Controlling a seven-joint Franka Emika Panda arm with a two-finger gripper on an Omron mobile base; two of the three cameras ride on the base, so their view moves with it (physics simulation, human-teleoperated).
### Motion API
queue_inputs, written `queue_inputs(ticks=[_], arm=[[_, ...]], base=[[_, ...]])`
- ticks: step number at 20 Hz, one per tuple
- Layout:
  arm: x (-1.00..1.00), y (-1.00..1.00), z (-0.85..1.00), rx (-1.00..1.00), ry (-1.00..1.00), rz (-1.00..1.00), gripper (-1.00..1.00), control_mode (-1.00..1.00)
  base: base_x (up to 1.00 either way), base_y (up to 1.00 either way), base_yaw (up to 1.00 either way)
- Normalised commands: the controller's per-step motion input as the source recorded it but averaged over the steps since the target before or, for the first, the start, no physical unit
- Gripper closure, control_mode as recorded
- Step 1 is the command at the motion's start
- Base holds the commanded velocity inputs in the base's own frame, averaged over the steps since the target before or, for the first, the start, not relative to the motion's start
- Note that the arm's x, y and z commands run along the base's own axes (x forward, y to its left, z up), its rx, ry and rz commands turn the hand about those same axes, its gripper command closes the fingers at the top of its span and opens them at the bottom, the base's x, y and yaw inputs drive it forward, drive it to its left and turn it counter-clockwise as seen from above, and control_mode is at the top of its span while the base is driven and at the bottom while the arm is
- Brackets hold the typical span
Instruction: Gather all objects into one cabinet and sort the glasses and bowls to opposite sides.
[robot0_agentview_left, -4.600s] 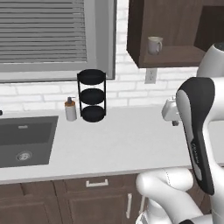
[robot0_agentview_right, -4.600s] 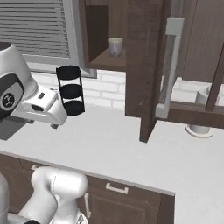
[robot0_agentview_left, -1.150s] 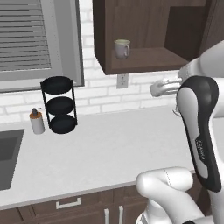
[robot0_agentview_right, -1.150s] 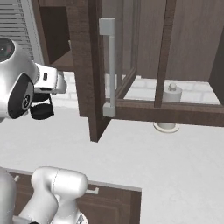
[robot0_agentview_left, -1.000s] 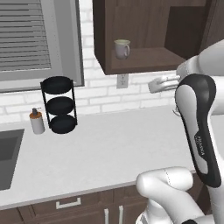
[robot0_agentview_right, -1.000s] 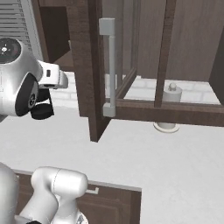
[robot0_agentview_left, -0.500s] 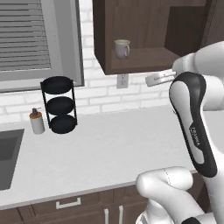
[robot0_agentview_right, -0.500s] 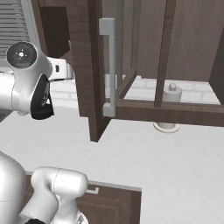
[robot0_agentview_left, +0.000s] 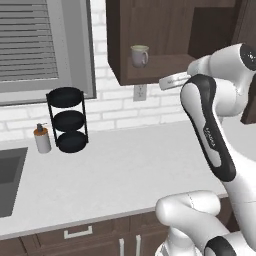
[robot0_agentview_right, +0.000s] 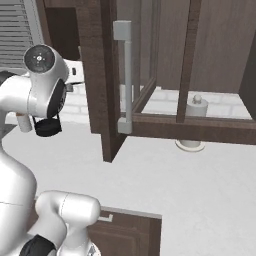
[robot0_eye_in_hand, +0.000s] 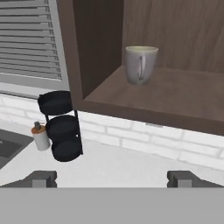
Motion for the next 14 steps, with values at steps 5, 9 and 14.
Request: queue_inputs(ticks=[5, 9, 14], arm=[[0.57, 0.0, 0.0, 0.0, -0.01, 0.0, -1.0, -1.0], [0.53, 0.0, 0.0, 0.0, -0.01, 0.0, -1.0, -1.0], [0.49, 0.0, 0.0, 0.0, 0.0, 0.0, -1.0, -1.0]], base=[[0.0, 0.0, 0.0], [0.0, 0.0, 0.0], [0.0, 0.0, 0.0]])
